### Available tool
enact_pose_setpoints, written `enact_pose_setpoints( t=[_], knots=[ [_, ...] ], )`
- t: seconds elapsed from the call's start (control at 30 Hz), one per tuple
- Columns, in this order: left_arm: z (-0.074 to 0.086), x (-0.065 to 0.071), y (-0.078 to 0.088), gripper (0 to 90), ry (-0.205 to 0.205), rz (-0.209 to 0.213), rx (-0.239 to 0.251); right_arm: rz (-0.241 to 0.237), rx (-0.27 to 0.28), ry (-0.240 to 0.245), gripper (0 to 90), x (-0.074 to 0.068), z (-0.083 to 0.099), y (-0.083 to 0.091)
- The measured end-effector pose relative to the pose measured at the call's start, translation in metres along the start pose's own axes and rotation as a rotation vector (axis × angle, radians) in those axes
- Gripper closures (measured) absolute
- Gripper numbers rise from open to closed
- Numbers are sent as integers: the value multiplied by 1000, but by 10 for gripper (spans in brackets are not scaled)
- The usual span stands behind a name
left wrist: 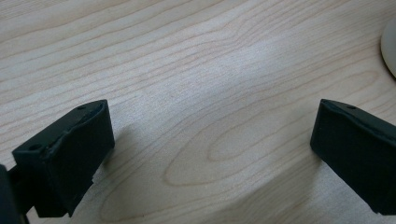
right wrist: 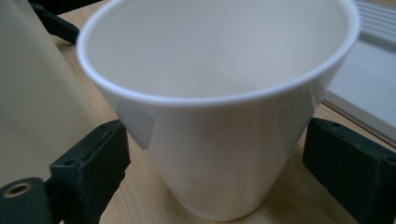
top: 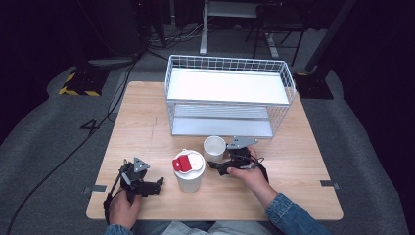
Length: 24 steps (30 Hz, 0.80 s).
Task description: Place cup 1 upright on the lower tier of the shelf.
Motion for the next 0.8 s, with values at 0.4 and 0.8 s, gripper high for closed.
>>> enact_pose_setpoints(
  t=[0.4,0.8],
  knots=[
    [2,0,1,1,5,-5,2,44,-2,23,227,2,2,-12],
    [2,0,1,1,5,-4,2,50,-1,39,232,3,2,-11]
  ],
)
Point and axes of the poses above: each handheld gripper's, and its own axes: y roughly backward along the jaws, z roughly out of its underside, x roughly to its right, the point moved 9 cm from there along -y, roughly forward along the jaws, and after that the axes turned 15 degrees about -x, right-handed, at the moved point
